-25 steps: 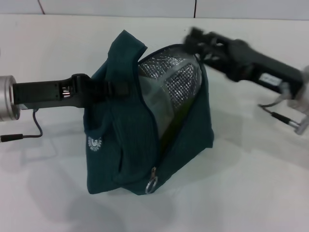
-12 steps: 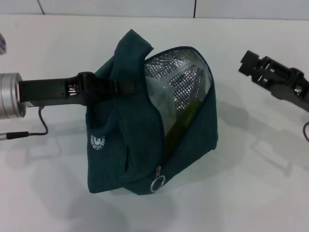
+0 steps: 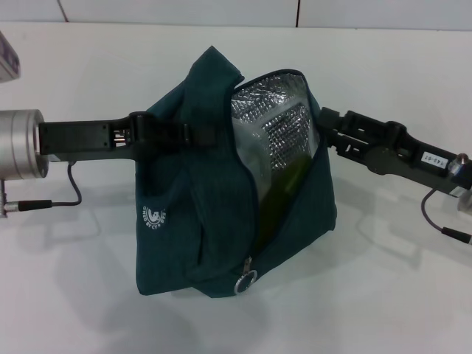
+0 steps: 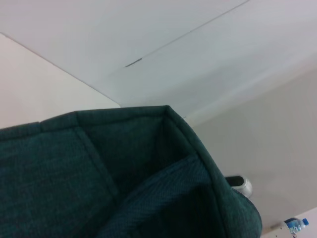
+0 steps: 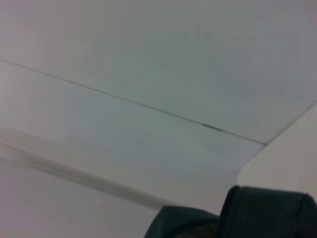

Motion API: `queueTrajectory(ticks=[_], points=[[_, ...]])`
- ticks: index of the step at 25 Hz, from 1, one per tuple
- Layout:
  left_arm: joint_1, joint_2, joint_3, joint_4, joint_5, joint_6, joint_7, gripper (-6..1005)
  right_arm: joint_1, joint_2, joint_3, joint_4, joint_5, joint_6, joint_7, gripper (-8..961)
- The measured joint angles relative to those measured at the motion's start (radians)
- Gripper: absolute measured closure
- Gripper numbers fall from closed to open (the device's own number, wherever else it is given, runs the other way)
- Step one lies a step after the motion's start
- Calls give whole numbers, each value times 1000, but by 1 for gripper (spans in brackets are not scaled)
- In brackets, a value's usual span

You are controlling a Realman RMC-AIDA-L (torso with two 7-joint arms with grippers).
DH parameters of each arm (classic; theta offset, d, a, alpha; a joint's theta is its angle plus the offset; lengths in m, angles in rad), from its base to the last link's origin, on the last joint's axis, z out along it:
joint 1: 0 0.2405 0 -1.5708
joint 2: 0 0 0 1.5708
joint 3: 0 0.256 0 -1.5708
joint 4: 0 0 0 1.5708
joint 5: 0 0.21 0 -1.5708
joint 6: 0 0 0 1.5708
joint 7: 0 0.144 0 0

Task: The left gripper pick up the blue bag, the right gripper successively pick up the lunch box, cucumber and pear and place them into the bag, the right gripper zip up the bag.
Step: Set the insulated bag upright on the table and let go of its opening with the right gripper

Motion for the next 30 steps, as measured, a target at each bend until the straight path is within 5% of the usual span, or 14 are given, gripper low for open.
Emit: queueTrajectory(ticks=[21,30], points=[[0,-5,18,0,0,1,3,921,-44,-6,-10,9,-41,28,54,360],[0,-6,19,0,0,-1,4,920,-112,-40,29,0,-45,-24,45,356]])
